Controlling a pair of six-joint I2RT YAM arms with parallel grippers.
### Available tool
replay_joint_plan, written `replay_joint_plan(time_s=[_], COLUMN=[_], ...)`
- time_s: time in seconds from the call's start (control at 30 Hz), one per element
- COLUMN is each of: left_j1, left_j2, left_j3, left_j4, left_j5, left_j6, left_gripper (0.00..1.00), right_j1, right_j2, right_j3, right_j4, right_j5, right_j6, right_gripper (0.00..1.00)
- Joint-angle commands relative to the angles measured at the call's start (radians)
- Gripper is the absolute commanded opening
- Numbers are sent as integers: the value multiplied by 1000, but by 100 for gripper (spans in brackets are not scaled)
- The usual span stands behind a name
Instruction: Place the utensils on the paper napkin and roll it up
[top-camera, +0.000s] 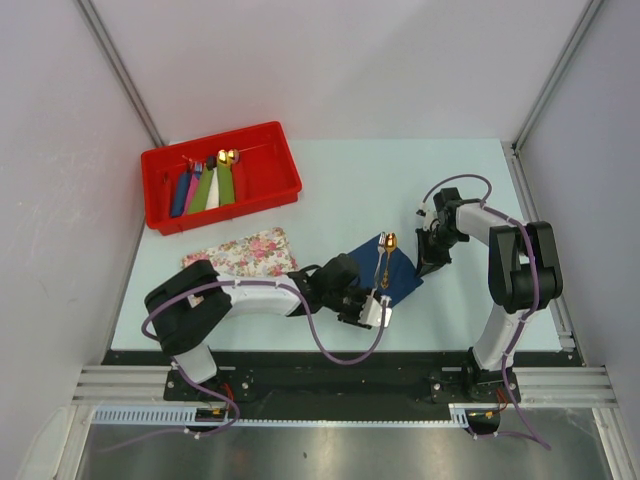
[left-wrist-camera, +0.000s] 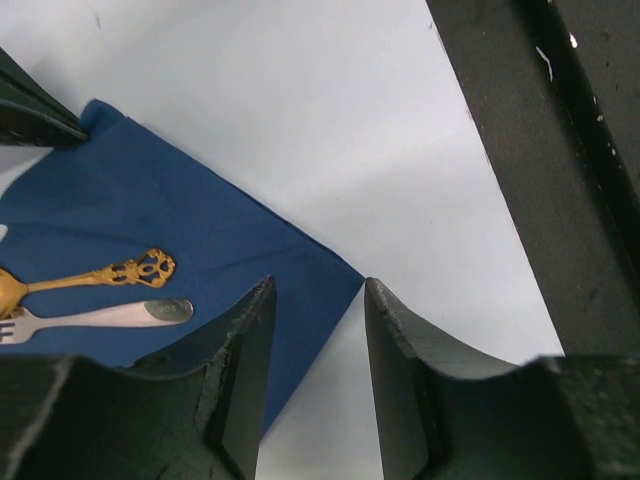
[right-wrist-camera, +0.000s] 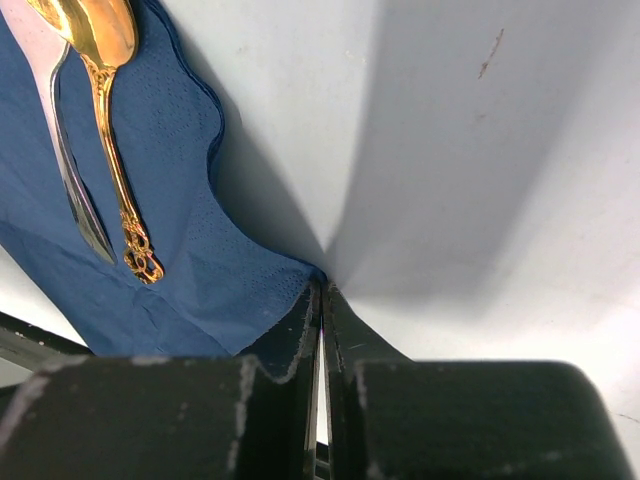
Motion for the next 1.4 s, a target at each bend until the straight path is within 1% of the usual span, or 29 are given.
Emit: replay_joint_plan(time_s=[0.0,0.1,0.17,0.2,0.3,0.33,0.5,0.6,0.8,0.83,0.9,0.93,1.03,1.1,1.33,1.37], left_j1=[-16,-19,-22,-23,-23,-23,-26,-28,-28,-28,-28,-28,-28,-28,-29,-31], left_j2=[2,0,2,3,6,8,16,22,8,5,0,-1,-6,-6,-10,-10], left_j3=[11,6,6,3,-11,-18,-27,-38,-54,-57,-57,-55,-51,-44,-46,-46], left_j4=[68,54,33,27,37,45,99,137,183,186,185,183,166,142,111,116], left_j5=[20,31,39,37,25,17,-7,-27,-47,-47,-39,-38,-26,-15,-10,-12], left_j6=[27,52,80,88,105,110,104,101,84,82,82,82,84,85,84,82], left_gripper=[45,46,50,50,54,56,56,52,41,35,30,25,20,20,38,38], right_j1=[-5,-6,-8,-9,-11,-12,-12,-12,-12,-11,-11,-12,-11,-11,-11,-11], right_j2=[6,11,12,11,15,17,21,26,32,34,34,34,32,32,34,32], right_j3=[17,20,21,21,20,21,24,24,32,33,35,38,41,43,43,43], right_j4=[-6,-5,-8,-6,-8,-8,-8,-6,-8,-8,-6,-9,-8,-9,-11,-9], right_j5=[21,21,19,19,19,19,15,15,18,19,21,21,27,27,25,27], right_j6=[-2,-2,-4,-4,-4,-5,-1,4,4,5,5,7,7,5,4,4], right_gripper=[5,5,5,5,5,5,5,5,7,7,8,8,8,8,9,9])
